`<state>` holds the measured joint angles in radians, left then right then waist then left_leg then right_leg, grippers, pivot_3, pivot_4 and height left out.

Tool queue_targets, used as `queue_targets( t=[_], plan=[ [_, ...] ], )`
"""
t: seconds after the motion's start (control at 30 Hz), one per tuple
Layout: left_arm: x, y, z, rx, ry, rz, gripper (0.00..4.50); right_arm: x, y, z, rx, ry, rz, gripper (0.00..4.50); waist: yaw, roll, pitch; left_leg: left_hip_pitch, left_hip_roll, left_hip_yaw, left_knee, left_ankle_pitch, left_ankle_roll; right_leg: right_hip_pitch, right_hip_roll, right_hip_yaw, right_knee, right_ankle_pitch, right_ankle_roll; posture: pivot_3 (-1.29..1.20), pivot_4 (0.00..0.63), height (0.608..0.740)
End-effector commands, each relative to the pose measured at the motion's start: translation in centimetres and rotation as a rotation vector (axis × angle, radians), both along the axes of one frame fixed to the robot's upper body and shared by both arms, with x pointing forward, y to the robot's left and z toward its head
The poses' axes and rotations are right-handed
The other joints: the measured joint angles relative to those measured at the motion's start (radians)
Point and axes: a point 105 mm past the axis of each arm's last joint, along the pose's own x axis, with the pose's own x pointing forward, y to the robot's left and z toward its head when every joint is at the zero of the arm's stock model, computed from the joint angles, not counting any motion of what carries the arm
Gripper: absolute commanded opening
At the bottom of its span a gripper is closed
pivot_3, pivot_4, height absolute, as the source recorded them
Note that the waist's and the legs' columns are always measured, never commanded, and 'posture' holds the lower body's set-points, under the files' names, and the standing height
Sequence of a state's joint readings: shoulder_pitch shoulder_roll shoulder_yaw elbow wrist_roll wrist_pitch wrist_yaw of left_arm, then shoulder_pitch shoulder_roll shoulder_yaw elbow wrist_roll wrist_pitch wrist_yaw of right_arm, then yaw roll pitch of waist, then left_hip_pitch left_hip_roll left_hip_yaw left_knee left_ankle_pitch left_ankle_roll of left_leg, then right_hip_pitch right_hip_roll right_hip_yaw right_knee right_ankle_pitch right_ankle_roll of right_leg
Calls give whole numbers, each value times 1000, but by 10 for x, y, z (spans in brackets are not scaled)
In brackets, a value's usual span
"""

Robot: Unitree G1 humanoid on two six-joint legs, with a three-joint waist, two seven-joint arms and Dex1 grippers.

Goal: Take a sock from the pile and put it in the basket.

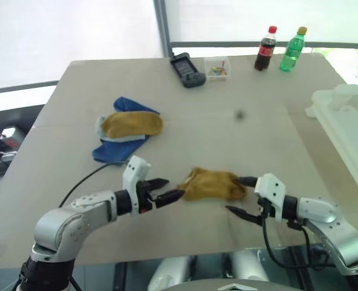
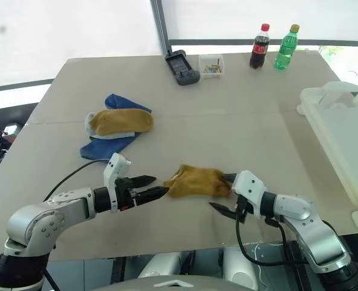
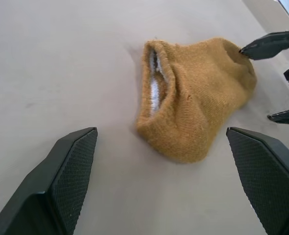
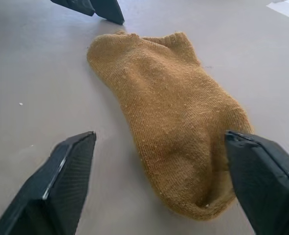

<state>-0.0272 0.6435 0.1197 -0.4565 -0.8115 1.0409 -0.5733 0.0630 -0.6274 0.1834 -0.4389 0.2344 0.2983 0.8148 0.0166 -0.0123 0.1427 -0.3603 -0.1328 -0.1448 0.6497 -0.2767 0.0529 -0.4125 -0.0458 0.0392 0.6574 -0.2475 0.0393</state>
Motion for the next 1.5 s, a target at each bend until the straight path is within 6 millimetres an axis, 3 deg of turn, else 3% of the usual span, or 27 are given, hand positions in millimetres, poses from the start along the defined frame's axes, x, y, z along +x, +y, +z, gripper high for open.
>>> queue_targets(
  t=[0.03,0.1,0.2,0.23,0.43,0.47,0.8,1.03,1.3,1.5],
  plan=[
    [5,6,-14,65,26,47,4500,3,2,3,0,-29,4,2749,1,0,0,0,0,0,0,0,0,0,0,0,0,0,0,0,150,740],
    [5,-5,-18,62,35,16,4500,3,2,1,-5,-16,9,1936,4,1,-1,0,0,0,0,0,0,0,0,0,0,0,0,0,150,740],
    [6,-15,-27,88,41,-21,3630,3,2,-3,-20,0,13,359,10,1,-1,1,0,0,1,0,0,1,0,-1,0,0,0,0,150,740],
    [5,-17,-28,85,45,-30,3008,3,2,-4,-22,5,11,0,12,1,-1,1,0,0,1,0,0,1,0,0,0,0,0,0,150,740],
    [5,-31,-33,22,87,-59,291,4,2,-7,-24,15,7,0,25,2,-2,0,0,0,1,0,0,0,0,0,-2,0,0,0,150,740],
    [5,-33,-33,9,91,-66,51,4,2,-7,-24,16,8,0,25,1,-2,0,0,0,1,0,1,0,0,0,-2,0,0,0,150,740],
    [1,-38,-8,-145,96,-95,51,4,4,-10,-23,19,9,0,20,1,-2,-1,0,0,1,0,1,0,0,0,-1,0,0,0,150,740],
    [1,-18,0,-208,157,-19,1985,3,3,-10,-26,17,3,0,21,0,-1,-1,0,0,1,0,1,0,0,0,-1,0,0,0,150,740],
    [-14,-1,1,-251,269,17,1985,1,1,-12,-37,22,7,0,21,0,-1,-1,0,0,1,0,1,-1,0,0,-1,0,0,0,150,740],
    [-18,2,-5,-178,285,37,1985,-1,1,-13,-34,26,11,0,21,0,-1,-1,0,0,1,0,0,-1,0,0,-1,0,0,0,150,740]
  ],
)
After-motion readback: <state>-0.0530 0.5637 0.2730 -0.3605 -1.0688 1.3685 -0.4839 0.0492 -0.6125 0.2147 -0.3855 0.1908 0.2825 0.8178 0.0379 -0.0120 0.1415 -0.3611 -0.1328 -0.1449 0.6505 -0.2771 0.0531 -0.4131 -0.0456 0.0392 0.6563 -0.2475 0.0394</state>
